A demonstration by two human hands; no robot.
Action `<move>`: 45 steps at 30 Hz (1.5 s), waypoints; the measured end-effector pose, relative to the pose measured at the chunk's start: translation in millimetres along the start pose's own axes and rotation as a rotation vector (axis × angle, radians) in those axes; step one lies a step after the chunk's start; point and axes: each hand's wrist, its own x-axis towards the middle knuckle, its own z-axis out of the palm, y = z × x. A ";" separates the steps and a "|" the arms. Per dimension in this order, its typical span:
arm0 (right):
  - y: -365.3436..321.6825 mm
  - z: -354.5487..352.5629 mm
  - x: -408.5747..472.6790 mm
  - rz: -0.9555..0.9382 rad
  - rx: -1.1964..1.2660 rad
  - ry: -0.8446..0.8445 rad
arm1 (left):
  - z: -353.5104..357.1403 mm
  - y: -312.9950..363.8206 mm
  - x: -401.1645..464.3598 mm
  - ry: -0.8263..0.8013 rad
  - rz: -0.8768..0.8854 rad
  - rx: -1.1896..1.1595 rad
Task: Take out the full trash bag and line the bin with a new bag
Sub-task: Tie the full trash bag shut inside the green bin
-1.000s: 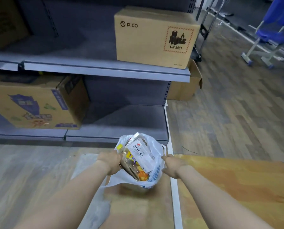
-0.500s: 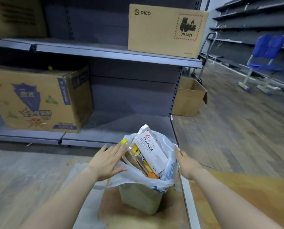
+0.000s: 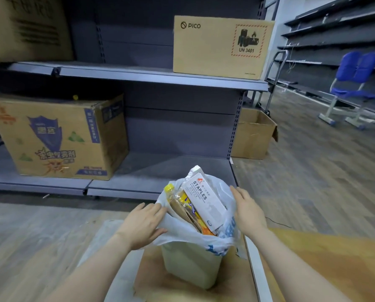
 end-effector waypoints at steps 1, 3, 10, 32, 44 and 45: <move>-6.5 -1.3 4.4 -0.026 0.016 -0.004 | 0.1 -0.8 2.3 -0.010 -0.008 -0.015; -19.0 1.1 9.7 -0.062 0.063 -0.026 | 1.3 -1.9 5.5 -0.030 -0.025 -0.041; -50.1 17.0 17.2 -0.153 0.089 -0.072 | -4.2 9.2 23.0 -0.124 0.019 -0.071; -80.9 21.8 10.1 -0.007 -0.112 -0.146 | 5.7 -11.8 -0.6 -0.137 0.012 0.125; -19.7 4.3 20.2 0.151 0.056 0.099 | -6.0 -12.1 -15.9 -0.097 -0.546 -0.299; -8.8 10.0 19.5 0.195 0.065 0.069 | -9.4 -12.8 -13.9 -0.114 -0.606 -0.290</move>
